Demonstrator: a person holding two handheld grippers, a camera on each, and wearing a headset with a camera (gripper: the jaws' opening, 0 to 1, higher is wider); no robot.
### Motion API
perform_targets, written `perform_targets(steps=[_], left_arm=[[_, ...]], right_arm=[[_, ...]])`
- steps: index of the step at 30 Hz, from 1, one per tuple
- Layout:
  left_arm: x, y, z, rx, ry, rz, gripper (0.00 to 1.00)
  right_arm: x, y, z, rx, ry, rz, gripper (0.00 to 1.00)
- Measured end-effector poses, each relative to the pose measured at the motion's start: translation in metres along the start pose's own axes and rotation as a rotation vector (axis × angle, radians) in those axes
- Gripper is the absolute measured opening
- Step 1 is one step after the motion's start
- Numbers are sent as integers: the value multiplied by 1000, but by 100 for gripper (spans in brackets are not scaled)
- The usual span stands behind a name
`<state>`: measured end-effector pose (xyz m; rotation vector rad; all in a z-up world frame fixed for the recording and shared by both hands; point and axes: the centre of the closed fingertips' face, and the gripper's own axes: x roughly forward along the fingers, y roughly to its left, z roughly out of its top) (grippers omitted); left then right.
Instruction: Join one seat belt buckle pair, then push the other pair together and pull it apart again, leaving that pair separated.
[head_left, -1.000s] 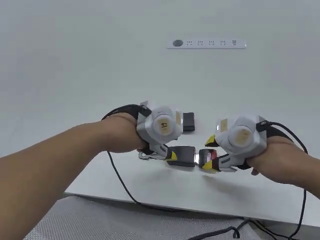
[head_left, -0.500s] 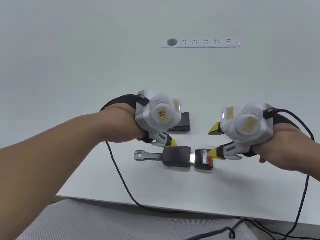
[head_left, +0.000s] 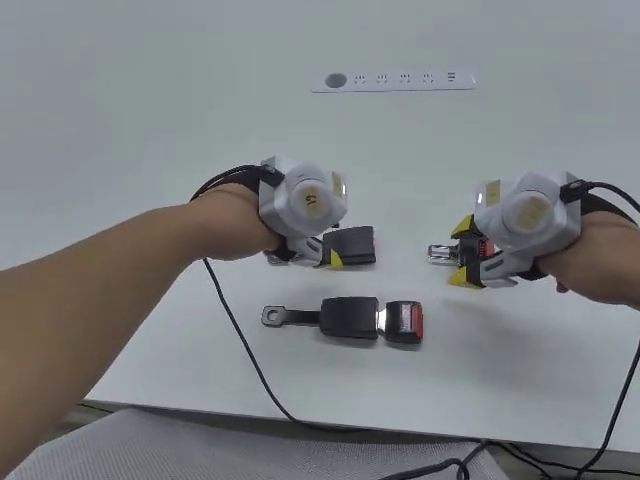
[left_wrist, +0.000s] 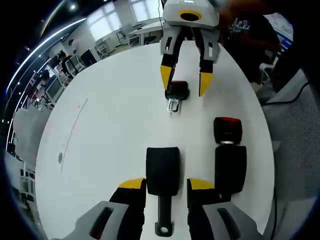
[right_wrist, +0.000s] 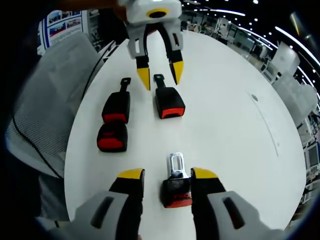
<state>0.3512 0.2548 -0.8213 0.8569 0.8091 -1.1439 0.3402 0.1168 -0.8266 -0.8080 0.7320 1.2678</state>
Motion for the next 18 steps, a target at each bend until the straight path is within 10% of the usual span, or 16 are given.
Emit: perform_targets(steps=[18], left_arm=[[18,-1,-12,74,31,-63,31]], right_arm=[[6,-11,-40,40,59,36,33]])
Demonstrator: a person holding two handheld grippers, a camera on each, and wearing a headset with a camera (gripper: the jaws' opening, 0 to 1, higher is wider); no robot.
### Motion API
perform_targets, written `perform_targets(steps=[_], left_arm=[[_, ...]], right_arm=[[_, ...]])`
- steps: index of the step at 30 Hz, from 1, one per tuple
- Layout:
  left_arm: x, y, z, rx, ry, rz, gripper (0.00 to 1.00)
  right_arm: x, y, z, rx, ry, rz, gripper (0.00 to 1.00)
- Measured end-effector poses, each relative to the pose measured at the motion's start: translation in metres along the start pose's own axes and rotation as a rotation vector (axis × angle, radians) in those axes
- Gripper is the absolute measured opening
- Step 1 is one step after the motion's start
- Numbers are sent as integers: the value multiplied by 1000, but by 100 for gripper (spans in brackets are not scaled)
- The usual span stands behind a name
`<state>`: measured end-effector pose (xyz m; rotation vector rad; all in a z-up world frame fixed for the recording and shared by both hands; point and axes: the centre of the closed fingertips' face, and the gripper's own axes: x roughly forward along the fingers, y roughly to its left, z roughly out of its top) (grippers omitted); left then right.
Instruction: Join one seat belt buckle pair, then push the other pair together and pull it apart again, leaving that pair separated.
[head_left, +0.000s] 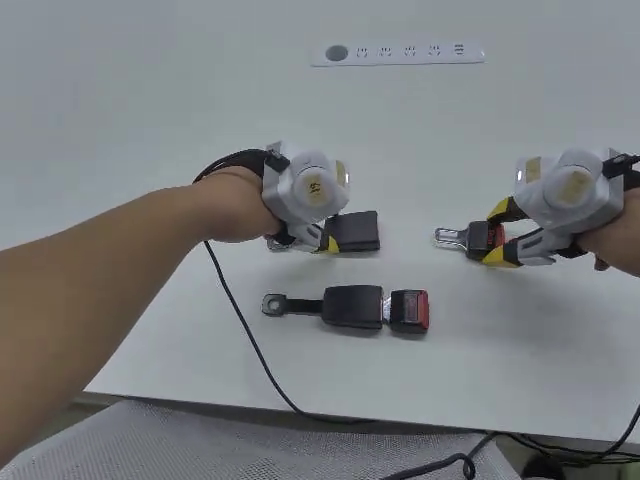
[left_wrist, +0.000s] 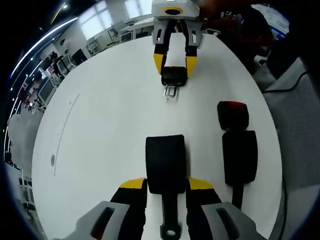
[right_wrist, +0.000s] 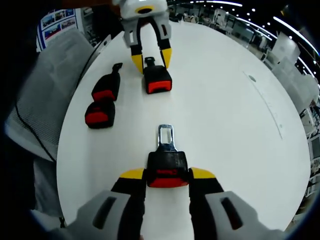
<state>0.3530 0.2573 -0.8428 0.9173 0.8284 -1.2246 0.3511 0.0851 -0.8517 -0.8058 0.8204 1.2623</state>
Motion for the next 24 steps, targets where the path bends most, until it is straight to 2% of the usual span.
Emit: perform_targets(steps=[4,8,11,16,21,24], left_arm=[[3,1,-2,-9,-2,-8,31],[5,1,-3,27,-2,-9,30],[5,2,-4,27,-8,-10,30],[7,1,-5,50,-9,-6,29],[7,2,-5,43,-16,-20,29],[8,1,-6,60,-4,-20,29]], right_arm=[[1,0,0,-6,-7,26,32],[1,0,0,-15,-15,45,31],[1,1,0,-24,-18,55,31],[1,1,0,-20,-25,51,31],[1,0,0,-19,-22,49,31],[2,0,0,-19,-19,49,31]])
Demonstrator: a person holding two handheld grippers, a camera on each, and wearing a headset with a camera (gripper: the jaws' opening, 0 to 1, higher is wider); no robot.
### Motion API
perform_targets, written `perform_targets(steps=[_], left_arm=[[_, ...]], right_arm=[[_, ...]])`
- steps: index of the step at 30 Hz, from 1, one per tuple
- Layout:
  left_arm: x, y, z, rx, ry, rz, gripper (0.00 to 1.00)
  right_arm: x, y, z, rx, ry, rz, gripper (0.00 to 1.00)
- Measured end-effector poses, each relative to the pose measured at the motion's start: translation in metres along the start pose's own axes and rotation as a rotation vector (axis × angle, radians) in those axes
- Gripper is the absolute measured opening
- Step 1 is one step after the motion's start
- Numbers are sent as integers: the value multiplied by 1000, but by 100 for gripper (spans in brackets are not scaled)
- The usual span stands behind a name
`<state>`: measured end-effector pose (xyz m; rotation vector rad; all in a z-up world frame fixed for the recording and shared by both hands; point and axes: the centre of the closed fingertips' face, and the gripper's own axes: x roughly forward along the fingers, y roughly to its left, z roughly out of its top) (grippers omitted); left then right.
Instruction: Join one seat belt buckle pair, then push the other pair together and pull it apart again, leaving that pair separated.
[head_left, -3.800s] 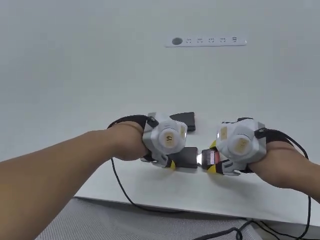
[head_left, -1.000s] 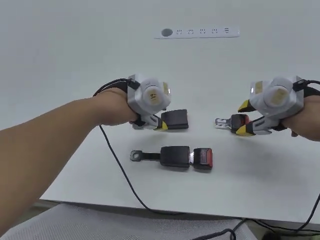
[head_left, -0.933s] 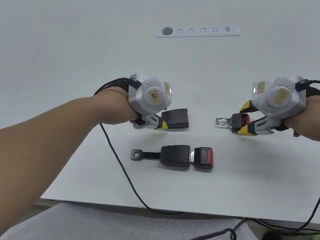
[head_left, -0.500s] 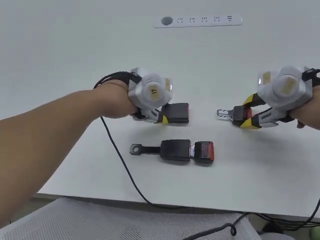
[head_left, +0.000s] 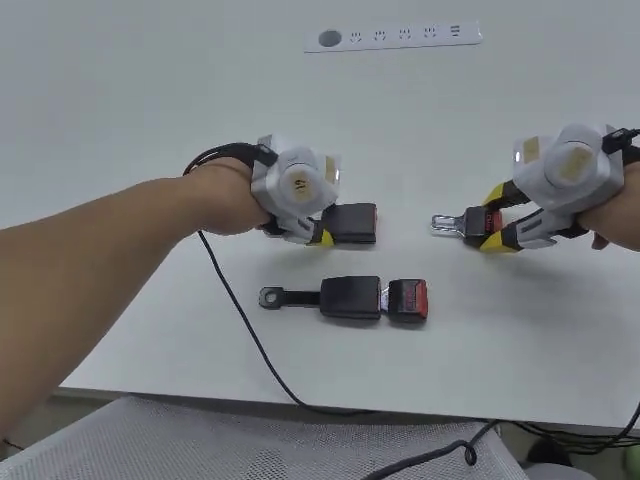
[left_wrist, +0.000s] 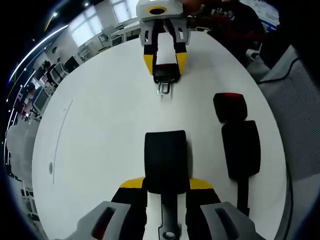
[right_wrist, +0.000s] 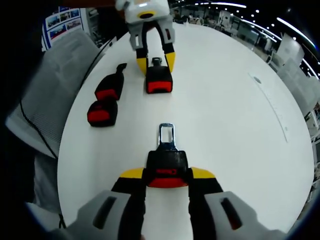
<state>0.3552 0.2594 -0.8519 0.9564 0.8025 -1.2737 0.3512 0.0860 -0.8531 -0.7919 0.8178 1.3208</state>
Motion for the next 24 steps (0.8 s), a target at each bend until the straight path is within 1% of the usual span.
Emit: perform_targets(steps=[3,6,7,11,12,18,24], left_arm=[[0,0,0,-2,2,-1,29],[1,0,0,0,4,0,29],[1,-1,0,11,8,4,30],[1,0,-1,6,16,1,30],[1,0,-1,4,17,-1,30],[1,0,-1,-3,15,0,30],[1,1,-1,-6,16,-2,30]], right_arm=[[0,0,1,-2,13,-1,32],[2,-2,4,-5,28,-13,32],[3,-2,6,-3,29,-14,32],[10,-1,19,-9,19,-12,32],[13,-1,24,-8,17,-11,32],[28,4,50,-46,0,1,32],[35,6,62,-63,5,3,32]])
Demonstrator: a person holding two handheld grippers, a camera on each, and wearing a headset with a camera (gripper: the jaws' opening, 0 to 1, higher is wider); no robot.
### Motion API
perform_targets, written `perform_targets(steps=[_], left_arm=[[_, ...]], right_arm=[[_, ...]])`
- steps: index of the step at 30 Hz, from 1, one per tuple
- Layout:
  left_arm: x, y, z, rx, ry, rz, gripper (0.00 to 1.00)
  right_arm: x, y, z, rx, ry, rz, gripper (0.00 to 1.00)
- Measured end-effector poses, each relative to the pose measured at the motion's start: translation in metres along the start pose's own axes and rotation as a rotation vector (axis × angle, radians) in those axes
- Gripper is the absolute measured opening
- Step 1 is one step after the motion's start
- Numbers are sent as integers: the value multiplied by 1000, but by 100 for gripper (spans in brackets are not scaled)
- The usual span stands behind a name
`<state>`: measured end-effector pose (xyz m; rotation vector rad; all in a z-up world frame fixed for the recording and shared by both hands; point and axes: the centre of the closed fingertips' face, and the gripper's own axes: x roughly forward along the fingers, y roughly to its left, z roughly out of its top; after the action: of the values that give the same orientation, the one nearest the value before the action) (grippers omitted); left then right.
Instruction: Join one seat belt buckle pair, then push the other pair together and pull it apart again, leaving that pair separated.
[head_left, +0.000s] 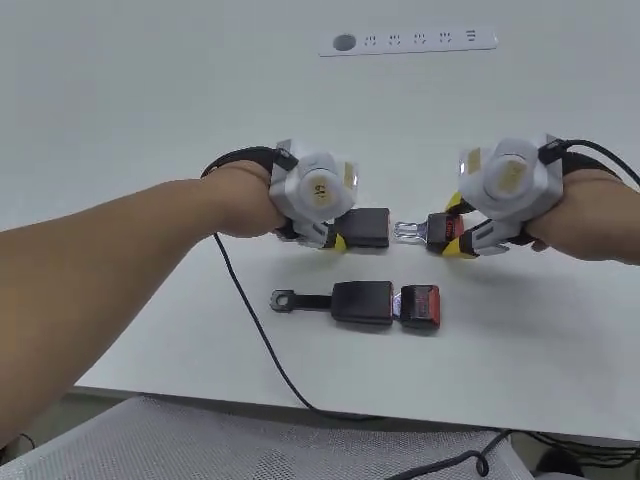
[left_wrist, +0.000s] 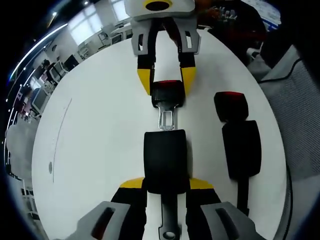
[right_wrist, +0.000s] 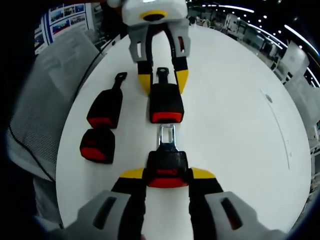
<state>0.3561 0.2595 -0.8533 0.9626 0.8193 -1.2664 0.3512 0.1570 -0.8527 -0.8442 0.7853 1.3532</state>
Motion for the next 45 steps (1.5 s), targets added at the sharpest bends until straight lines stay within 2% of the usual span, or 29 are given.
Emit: perform_targets(steps=[10,21,31,45], left_arm=[[0,0,0,1,5,3,30],[5,3,-2,6,6,2,30],[4,1,-1,16,-2,-1,30],[1,-1,2,25,1,2,29]], right_arm=[[3,-2,5,-16,15,-10,32],[7,-1,16,-8,-27,-13,32],[8,0,16,-19,-37,-6,31],[9,-1,20,-44,-10,1,30]])
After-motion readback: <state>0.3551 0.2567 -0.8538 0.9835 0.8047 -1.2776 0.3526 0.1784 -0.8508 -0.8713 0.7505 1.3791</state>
